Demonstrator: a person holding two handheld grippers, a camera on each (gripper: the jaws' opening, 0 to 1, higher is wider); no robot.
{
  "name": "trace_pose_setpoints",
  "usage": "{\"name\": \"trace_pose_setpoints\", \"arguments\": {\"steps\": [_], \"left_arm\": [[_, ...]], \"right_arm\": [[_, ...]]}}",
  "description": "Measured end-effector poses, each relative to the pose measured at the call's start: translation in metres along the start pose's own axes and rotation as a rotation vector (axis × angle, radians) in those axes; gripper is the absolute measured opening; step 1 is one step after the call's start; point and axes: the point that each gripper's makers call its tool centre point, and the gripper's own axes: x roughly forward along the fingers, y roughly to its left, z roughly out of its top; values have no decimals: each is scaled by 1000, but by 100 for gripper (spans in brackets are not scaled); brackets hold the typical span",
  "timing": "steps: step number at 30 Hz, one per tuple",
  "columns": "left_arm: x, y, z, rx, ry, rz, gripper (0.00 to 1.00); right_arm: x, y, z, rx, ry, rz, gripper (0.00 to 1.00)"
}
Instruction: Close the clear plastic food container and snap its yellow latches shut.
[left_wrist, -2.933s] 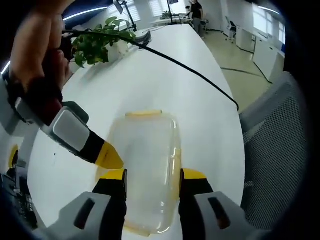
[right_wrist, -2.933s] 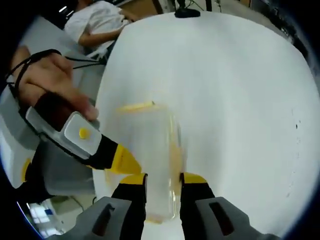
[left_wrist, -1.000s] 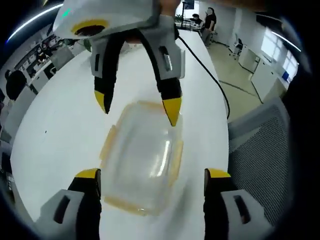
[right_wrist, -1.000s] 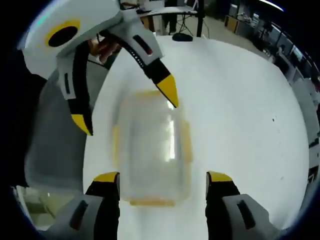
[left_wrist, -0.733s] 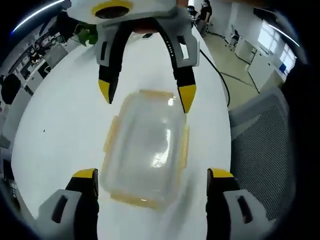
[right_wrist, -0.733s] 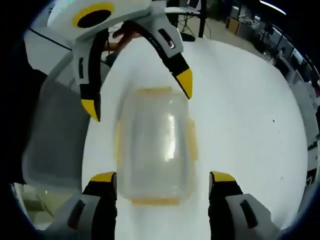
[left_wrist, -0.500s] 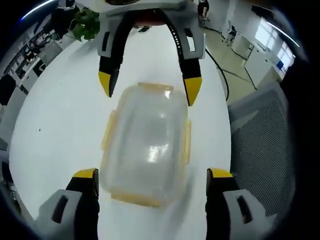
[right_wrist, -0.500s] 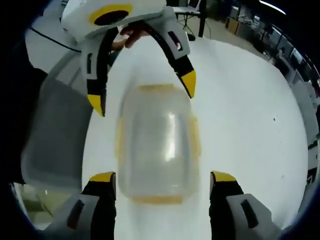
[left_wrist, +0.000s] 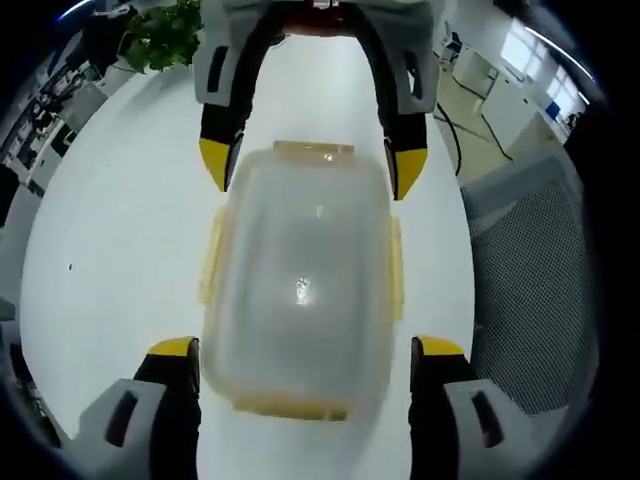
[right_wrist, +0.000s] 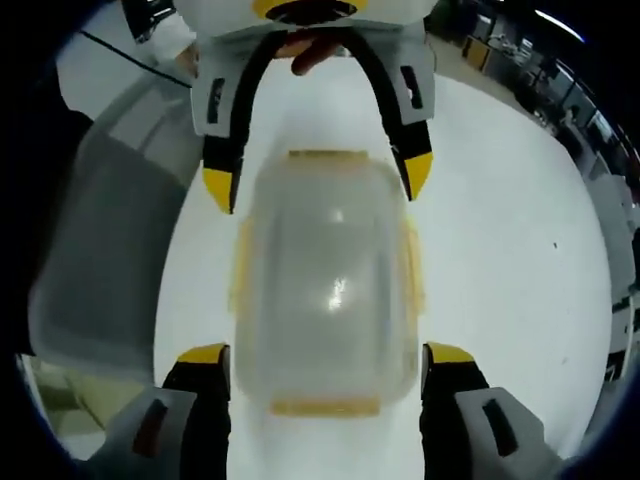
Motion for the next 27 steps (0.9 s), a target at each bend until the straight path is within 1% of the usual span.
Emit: {"name": "trace_pose_setpoints", "arguments": {"steps": [6, 8, 11, 13, 16, 18, 21, 23, 27], "left_arm": [[3, 3, 1, 2, 2, 6, 86], [5, 4, -1, 8, 8, 8, 86], [6, 7, -2, 27, 26, 26, 82], [6, 4, -2, 30, 22, 19, 82], [7, 4, -3, 42, 22, 16, 81], [7, 3, -3, 54, 26, 10, 81], [7, 2, -4, 75, 50, 6, 81], [7, 2, -5, 89, 64, 4, 81], [7, 2, -5, 97, 68, 4, 81]], "right_arm": [[5, 1, 1, -4, 12, 3, 78], [7, 1, 0, -15, 24, -9, 79], [8, 1, 0, 5, 24, -20, 78], [8, 4, 0, 25, 31, -23, 78], [9, 6, 0, 34, 40, -32, 78], [9, 7, 0, 55, 37, -37, 78], [9, 8, 1, 68, 32, -47, 78], [9, 10, 2, 82, 15, -54, 78], [8, 11, 2, 92, -12, -64, 78]]}}
